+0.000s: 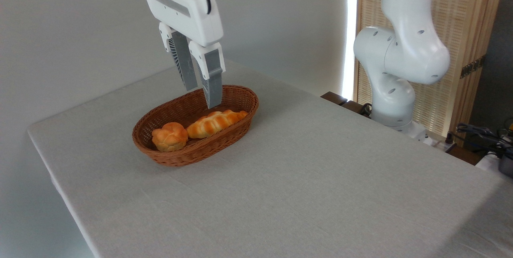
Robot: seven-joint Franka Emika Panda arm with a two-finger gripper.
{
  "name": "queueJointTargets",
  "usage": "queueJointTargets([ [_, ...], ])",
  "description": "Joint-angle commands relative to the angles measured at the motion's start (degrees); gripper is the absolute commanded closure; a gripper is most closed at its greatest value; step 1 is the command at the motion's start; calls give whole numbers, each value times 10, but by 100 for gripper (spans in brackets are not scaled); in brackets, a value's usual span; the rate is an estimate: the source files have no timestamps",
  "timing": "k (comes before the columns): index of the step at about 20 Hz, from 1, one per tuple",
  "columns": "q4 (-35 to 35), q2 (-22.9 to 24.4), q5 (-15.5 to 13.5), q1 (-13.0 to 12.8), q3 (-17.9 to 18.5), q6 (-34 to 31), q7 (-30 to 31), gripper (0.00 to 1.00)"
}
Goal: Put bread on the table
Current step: 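Move the gripper down toward the round bun in the wicker basket, then lower the gripper onto the round bun and close on it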
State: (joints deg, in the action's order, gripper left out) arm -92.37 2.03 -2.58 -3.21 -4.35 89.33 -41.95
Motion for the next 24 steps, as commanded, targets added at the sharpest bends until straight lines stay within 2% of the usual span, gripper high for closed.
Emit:
queueJointTargets([
  [1, -7, -3, -9, 0, -21, 5, -1, 0],
  [4, -25, -3, -10, -12, -33, 29, -2, 0],
  [8, -68, -3, -10, -14, -79, 107, -6, 0],
  [11, -92, -4, -10, -14, -96, 145, -7, 0],
  [18, -105, -59, -11, -27, -129, 232, -6, 0],
  [21, -134, -63, -10, -33, -138, 254, -7, 0],
  [24, -165, -71, -8, -33, -152, 312, -7, 0],
])
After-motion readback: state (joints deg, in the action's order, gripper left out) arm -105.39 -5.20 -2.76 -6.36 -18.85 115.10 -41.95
